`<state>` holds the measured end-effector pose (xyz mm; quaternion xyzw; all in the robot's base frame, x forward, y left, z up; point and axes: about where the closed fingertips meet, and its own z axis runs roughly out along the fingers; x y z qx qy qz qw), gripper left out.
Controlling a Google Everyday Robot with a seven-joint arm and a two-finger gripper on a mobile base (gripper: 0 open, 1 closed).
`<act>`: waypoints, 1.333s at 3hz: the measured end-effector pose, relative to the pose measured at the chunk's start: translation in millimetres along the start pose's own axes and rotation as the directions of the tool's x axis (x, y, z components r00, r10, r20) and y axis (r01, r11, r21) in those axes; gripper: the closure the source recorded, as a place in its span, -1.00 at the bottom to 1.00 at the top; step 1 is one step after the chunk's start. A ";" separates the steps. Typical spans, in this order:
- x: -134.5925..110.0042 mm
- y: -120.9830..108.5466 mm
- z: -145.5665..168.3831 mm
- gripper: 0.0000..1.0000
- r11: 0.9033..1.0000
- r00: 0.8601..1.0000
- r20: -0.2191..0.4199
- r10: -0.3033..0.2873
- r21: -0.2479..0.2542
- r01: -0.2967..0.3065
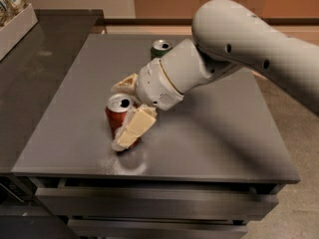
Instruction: Knock coke can over
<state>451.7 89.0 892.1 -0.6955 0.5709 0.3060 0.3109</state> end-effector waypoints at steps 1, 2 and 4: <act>2.9 0.6 -6.2 -0.17 1.000 1.000 -0.004 -0.004 -0.005 0.004; 6.0 -2.8 -14.4 0.30 1.000 1.000 -0.009 -0.003 0.005 0.003; -14.5 -20.5 -49.1 1.00 0.994 0.992 -0.123 -0.007 0.109 0.021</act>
Offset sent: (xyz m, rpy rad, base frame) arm 0.0138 -0.0274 0.0054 -0.0085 -0.0072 -0.0228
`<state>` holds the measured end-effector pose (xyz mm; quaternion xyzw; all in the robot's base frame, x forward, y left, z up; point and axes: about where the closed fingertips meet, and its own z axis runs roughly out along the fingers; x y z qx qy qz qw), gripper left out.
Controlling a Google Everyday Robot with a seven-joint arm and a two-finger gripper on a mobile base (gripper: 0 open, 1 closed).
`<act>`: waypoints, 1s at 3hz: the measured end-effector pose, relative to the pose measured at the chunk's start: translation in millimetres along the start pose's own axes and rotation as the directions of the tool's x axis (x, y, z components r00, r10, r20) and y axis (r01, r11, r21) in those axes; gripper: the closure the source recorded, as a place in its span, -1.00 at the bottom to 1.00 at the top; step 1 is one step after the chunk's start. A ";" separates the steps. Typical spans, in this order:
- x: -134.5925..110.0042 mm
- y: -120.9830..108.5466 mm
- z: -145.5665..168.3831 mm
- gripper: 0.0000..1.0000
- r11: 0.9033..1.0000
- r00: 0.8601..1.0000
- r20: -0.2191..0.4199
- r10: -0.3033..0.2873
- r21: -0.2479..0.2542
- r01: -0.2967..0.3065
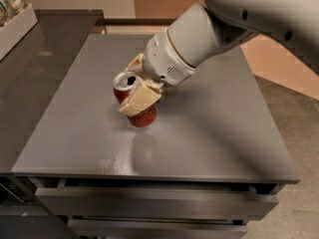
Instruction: Knock coke can over
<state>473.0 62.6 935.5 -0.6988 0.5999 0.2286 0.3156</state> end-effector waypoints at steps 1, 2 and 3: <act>9.5 -12.5 -10.7 1.00 0.998 0.987 -0.151 0.056 0.031 -0.052; 28.6 -18.8 -15.8 1.00 0.993 0.947 -0.298 0.118 0.050 -0.108; 52.1 -21.5 -15.2 1.00 0.988 0.892 -0.425 0.152 0.056 -0.141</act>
Offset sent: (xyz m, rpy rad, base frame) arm 0.0346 -0.0560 -0.0161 -0.4816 0.0732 -0.2511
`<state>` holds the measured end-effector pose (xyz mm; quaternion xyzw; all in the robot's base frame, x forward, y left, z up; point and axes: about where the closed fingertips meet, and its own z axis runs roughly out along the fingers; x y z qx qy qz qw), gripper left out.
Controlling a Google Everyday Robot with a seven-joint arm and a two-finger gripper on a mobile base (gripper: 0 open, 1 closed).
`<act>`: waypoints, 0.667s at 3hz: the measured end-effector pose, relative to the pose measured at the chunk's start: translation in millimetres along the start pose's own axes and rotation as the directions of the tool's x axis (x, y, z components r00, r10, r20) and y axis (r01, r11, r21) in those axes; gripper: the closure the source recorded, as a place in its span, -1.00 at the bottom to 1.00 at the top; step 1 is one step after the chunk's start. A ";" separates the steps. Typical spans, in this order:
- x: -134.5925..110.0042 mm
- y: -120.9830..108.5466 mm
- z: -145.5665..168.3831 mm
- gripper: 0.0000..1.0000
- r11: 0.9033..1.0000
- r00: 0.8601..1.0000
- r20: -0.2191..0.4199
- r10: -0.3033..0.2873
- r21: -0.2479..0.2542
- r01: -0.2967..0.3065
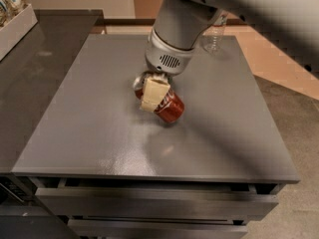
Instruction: Knock coke can over
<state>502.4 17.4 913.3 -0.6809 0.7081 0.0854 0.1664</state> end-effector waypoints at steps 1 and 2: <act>13.3 2.4 12.8 0.65 1.000 0.994 -0.111 -0.021 -0.020 0.019; 21.8 13.0 29.7 0.16 0.994 0.972 -0.215 -0.095 -0.071 0.081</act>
Offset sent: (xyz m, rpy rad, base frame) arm -0.0201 -0.0145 -0.0569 -0.3689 0.0707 0.1648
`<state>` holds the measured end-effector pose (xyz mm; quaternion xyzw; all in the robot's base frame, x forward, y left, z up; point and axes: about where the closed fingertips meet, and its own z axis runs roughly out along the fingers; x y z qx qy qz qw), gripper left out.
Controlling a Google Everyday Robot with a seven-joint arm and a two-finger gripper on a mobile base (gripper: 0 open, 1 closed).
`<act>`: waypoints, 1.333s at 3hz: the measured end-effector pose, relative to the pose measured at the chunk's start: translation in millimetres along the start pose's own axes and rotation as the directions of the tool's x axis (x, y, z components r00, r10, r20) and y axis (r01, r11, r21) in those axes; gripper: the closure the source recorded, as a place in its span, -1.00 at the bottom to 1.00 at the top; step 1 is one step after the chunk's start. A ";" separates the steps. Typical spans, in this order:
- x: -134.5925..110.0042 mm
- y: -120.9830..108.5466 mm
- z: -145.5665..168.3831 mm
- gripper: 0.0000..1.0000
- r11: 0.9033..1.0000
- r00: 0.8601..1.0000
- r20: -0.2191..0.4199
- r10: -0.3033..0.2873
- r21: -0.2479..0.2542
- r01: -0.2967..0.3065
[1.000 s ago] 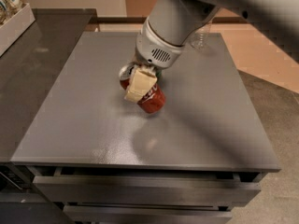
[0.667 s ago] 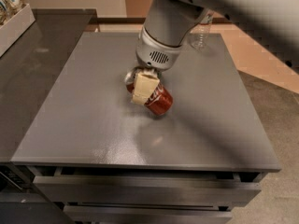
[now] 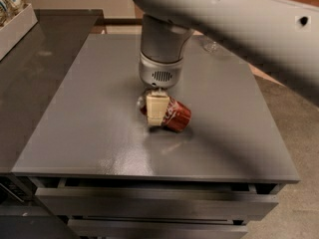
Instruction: Knock coke can over
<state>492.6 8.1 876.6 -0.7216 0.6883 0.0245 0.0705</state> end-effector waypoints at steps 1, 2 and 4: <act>1.6 10.3 14.4 -0.28 0.997 0.996 -0.058 -0.068 -0.048 0.065; 0.6 9.5 14.8 -0.76 0.997 0.996 -0.055 -0.068 -0.043 0.066; -0.6 8.6 15.5 -1.00 0.997 0.996 -0.052 -0.069 -0.039 0.067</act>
Offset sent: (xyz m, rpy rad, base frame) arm -0.0082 0.0000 -0.0133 -0.0578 0.0294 0.0591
